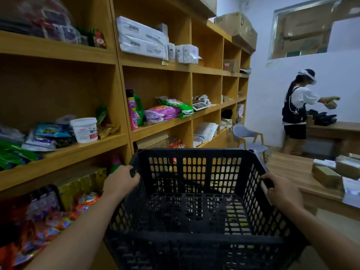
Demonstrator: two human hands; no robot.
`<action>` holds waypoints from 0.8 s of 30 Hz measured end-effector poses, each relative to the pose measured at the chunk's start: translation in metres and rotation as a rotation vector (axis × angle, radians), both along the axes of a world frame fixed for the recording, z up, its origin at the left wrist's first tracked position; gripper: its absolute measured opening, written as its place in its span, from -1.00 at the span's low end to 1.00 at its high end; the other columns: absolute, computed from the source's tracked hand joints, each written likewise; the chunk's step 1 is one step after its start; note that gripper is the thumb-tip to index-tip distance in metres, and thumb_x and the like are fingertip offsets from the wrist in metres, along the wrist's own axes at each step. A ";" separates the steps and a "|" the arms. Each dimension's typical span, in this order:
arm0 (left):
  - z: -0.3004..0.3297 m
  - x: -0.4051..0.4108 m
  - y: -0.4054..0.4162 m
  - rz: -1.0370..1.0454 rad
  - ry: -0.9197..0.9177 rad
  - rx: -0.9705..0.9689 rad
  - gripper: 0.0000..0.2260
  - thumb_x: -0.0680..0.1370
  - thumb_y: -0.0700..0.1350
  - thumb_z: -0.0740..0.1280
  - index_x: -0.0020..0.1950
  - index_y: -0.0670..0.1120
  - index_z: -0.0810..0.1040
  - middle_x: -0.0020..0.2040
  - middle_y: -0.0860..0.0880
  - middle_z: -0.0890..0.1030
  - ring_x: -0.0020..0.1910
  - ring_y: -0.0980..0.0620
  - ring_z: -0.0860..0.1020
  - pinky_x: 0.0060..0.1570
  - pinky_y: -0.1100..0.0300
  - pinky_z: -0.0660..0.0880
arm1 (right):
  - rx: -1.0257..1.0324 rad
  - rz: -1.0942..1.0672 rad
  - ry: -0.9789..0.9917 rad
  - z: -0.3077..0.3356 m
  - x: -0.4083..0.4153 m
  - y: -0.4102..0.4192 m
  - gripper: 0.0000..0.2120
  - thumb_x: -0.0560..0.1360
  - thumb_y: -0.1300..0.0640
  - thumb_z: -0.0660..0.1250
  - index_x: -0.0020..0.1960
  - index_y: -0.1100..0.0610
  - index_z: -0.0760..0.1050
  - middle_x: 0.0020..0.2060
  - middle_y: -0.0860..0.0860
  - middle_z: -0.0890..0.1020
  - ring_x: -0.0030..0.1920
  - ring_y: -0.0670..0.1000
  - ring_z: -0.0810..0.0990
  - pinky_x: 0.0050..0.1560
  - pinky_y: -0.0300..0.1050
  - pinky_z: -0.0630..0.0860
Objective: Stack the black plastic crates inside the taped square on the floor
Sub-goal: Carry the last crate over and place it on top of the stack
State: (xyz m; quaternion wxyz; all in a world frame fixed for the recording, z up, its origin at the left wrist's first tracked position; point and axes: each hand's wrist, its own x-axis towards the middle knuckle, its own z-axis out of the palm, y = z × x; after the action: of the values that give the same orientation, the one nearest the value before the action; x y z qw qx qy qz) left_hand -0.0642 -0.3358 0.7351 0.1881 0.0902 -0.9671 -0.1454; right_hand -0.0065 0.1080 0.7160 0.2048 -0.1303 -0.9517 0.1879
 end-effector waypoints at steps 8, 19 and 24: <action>-0.005 -0.121 -0.037 -0.059 -0.044 -0.043 -0.52 0.54 0.16 0.20 0.41 0.00 0.44 0.30 -0.03 0.53 0.17 -0.09 0.57 -0.08 0.09 0.55 | 0.027 -0.058 -0.035 -0.008 -0.087 -0.042 -0.59 0.43 0.35 0.26 0.19 -0.01 0.52 0.19 0.01 0.56 0.09 0.10 0.55 -0.13 -0.04 0.53; -0.020 -0.233 -0.061 -0.301 -0.043 -0.095 -0.56 0.57 0.16 0.19 0.37 -0.01 0.46 0.35 -0.02 0.46 0.14 -0.06 0.57 -0.16 0.15 0.53 | 0.080 -0.228 -0.120 -0.025 -0.134 -0.079 -0.79 0.48 0.05 0.32 0.11 -0.11 0.52 0.15 -0.03 0.58 0.05 0.05 0.59 -0.07 -0.02 0.56; -0.028 -0.239 -0.064 -0.309 -0.026 -0.159 -0.56 0.57 0.15 0.16 0.38 -0.02 0.44 0.37 -0.02 0.43 0.10 -0.03 0.58 -0.26 0.18 0.45 | 0.187 -0.272 -0.211 -0.030 -0.136 -0.085 -0.73 0.53 -0.03 0.23 0.23 -0.07 0.43 0.25 0.00 0.49 0.07 0.10 0.57 -0.05 0.01 0.57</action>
State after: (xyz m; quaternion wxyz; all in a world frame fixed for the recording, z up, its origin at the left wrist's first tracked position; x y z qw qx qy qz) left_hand -0.3029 -0.3997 0.7073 0.1574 -0.0726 -0.9803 -0.0945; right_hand -0.1425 0.0226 0.6858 0.1384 -0.2574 -0.9548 0.0547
